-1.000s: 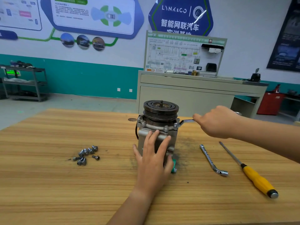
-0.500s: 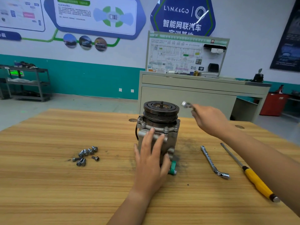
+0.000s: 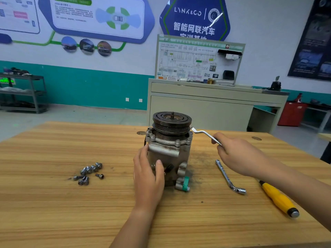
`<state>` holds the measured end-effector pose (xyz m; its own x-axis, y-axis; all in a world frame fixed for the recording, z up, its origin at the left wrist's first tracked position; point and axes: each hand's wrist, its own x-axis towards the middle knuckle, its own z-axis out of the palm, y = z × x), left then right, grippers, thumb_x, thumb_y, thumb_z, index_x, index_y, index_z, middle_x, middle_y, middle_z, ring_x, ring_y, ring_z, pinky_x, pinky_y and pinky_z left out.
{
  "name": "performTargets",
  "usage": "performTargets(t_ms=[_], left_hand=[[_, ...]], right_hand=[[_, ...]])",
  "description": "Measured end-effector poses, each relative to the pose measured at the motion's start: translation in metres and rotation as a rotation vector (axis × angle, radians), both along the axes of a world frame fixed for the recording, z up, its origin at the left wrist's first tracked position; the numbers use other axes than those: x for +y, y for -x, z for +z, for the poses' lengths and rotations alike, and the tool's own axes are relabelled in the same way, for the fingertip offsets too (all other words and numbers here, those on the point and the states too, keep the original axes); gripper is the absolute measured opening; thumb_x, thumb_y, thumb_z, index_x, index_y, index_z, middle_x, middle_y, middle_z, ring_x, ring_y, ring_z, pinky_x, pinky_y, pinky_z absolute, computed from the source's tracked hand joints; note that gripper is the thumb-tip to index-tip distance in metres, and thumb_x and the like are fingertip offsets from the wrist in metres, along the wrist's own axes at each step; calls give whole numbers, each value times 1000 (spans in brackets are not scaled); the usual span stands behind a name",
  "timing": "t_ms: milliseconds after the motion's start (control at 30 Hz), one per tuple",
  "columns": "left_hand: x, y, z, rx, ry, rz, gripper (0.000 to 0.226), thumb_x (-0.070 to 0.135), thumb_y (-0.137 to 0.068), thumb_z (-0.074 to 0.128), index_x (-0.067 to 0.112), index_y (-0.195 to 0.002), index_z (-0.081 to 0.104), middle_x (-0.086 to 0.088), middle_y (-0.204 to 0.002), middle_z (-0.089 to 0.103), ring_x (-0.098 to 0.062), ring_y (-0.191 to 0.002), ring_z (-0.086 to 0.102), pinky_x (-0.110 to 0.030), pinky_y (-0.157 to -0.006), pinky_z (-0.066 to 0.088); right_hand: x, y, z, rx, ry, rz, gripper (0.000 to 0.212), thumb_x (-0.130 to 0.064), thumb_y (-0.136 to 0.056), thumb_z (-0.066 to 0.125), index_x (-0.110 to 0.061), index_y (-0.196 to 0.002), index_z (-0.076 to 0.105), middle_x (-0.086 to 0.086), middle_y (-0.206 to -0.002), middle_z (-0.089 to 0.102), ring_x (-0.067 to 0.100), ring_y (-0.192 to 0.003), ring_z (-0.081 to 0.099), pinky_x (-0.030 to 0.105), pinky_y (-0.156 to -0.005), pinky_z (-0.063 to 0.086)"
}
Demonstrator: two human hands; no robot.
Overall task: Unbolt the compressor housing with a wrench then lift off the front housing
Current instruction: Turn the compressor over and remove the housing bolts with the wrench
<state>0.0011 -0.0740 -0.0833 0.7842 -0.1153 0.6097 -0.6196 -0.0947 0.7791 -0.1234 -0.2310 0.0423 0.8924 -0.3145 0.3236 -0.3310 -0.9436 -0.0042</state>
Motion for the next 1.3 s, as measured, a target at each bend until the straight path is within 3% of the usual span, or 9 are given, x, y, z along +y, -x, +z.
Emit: performTargets(t_ms=[200, 467, 567, 667, 733, 833, 1033, 1200, 1300], left_hand=[[2, -2, -1, 28, -1, 18, 50, 21, -92, 46, 14, -140, 34, -4, -140, 34, -14, -127, 36, -27, -101, 30], [1, 1, 0, 44, -35, -5, 55, 28, -91, 43, 17, -143, 28, -1, -141, 31, -10, -125, 36, -26, -99, 34], [0, 1, 1, 39, -15, 7, 52, 28, -92, 41, 15, -141, 32, -2, -138, 34, -14, -124, 40, -29, -100, 37], [-1, 1, 0, 29, -20, 25, 53, 19, -91, 48, 13, -141, 32, -4, -139, 34, -16, -125, 40, -32, -103, 36], [-2, 1, -1, 25, -31, 30, 56, 18, -91, 50, 12, -143, 29, -3, -142, 31, -13, -127, 37, -27, -104, 32], [-3, 2, -2, 16, -55, 43, 60, 22, -93, 50, 16, -146, 23, 5, -147, 21, 0, -125, 26, -18, -103, 24], [-1, 4, -3, 51, -113, 71, 62, 37, -95, 42, 30, -148, 10, 20, -150, -1, 5, -131, 5, -20, -110, 12], [-4, 1, -3, 46, -133, 58, 64, 38, -93, 42, 33, -146, 6, 19, -151, -2, 7, -130, 2, -23, -114, 9], [-5, -1, -5, 35, -134, 52, 63, 36, -94, 42, 32, -146, 7, 18, -151, 0, 8, -128, 2, -22, -113, 8]], right_hand=[[9, -4, 5, 118, 89, -72, 36, -14, -94, 34, -27, -126, 40, -3, -81, 55, 12, -70, 52, 32, -60, 51], [46, -12, 26, 296, 409, -107, 37, 1, -88, 42, -15, -122, 45, -5, -70, 41, 13, -63, 46, 23, -47, 35], [71, -17, 27, 416, 418, -162, 44, 4, -91, 39, -1, -134, 35, 7, -113, 53, 28, -103, 56, 30, -66, 37], [78, -17, 24, 438, 417, -217, 53, 7, -92, 36, 5, -142, 17, 16, -130, 47, 31, -114, 52, 34, -70, 42], [72, -17, 14, 390, 437, -213, 57, 2, -93, 36, 3, -144, 9, 14, -124, 53, 28, -108, 56, 31, -70, 44], [53, -16, 4, 294, 516, -143, 57, -20, -96, 32, -5, -144, 6, -4, -91, 57, 15, -79, 56, 23, -49, 34], [-28, -33, 14, 268, 653, -72, 27, -33, -91, 28, -37, -118, 31, -10, -59, 35, 4, -48, 35, 17, -45, 25], [-58, -70, 5, 187, 726, -17, 40, -17, -91, 33, -38, -125, 32, -15, -100, 59, 4, -89, 60, 20, -62, 37], [-45, -88, 6, 148, 778, -50, 37, -14, -92, 38, -32, -125, 40, -13, -120, 58, 9, -108, 57, 26, -92, 39]])
